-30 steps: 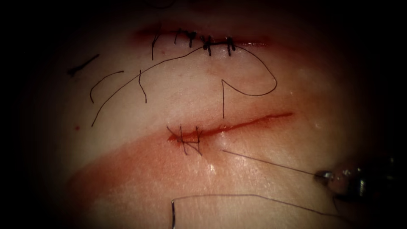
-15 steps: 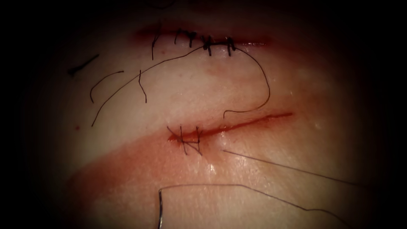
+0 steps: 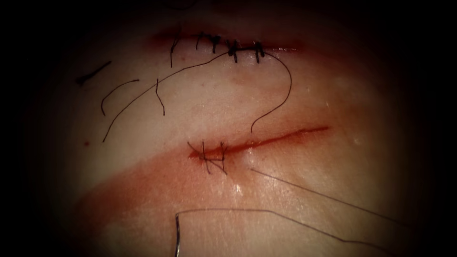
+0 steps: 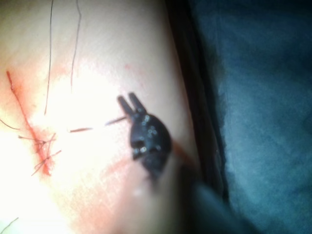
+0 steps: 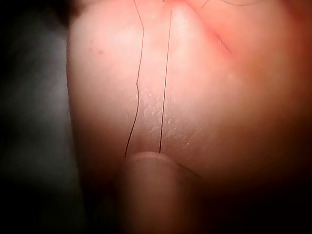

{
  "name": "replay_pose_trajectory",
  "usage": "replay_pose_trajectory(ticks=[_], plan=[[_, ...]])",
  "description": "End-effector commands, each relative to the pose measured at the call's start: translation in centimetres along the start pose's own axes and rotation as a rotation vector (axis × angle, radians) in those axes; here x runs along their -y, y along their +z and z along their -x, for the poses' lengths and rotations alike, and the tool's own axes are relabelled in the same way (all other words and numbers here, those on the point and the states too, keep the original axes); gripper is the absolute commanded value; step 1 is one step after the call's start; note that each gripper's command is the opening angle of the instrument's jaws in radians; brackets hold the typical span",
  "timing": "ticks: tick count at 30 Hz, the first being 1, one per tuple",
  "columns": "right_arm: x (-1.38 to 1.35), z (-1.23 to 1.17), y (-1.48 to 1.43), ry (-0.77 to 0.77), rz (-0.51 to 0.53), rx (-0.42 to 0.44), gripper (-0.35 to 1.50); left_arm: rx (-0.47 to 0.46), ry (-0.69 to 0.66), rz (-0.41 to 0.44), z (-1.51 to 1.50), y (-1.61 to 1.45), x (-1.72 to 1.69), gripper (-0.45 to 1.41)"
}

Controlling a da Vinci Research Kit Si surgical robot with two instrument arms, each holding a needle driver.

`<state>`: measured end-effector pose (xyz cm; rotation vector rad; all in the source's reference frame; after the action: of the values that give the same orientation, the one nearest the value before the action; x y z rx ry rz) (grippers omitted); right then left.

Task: Wound Closure

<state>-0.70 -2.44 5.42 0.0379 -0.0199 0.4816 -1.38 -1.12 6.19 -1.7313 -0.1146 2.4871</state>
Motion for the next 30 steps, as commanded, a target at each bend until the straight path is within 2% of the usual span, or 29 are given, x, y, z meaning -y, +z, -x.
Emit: replay_pose_trajectory(ticks=[1,3,8,12,15,18,19,23,24,27,30], plan=[[-0.01,-0.08,0.01,0.038,0.033,-0.063,1.38,-0.002,-0.003,0.003,0.04,0.08,-0.06,-0.45],[-0.13,-0.21,-0.05,0.034,0.078,-0.124,1.48,-0.002,-0.003,0.003,0.04,0.08,-0.06,-0.45],[-0.40,-0.56,-0.21,0.032,0.079,-0.203,1.48,-0.002,-0.003,0.003,0.04,0.08,-0.07,-0.45],[-0.72,-0.93,-0.36,0.007,0.137,-0.249,1.48,-0.002,-0.002,0.002,0.04,0.09,-0.07,-0.45],[-0.93,-1.15,-0.46,0.007,0.138,-0.280,1.48,-0.001,-0.002,0.001,0.05,0.09,-0.08,-0.45],[-1.00,-1.29,-0.50,-0.001,0.039,-0.361,1.48,-0.001,-0.001,0.001,0.05,0.09,-0.08,-0.45],[-0.99,-1.33,-0.51,-0.015,-0.031,-0.414,1.48,-0.001,-0.001,0.001,0.05,0.09,-0.09,-0.45],[-0.89,-1.43,-0.49,-0.070,-0.284,-0.465,1.50,-0.001,-0.001,0.001,0.06,0.09,-0.08,-0.45],[-0.87,-1.48,-0.50,-0.078,-0.375,-0.529,1.50,-0.001,-0.001,0.001,0.06,0.10,-0.08,-0.45],[-0.94,-1.57,-0.51,-0.080,-0.499,-0.600,1.50,-0.001,0.000,0.000,0.08,0.11,-0.09,-0.45],[-1.06,-1.68,-0.53,-0.057,-0.578,-0.680,1.48,0.000,0.002,-0.002,0.09,0.13,-0.10,-0.45]])
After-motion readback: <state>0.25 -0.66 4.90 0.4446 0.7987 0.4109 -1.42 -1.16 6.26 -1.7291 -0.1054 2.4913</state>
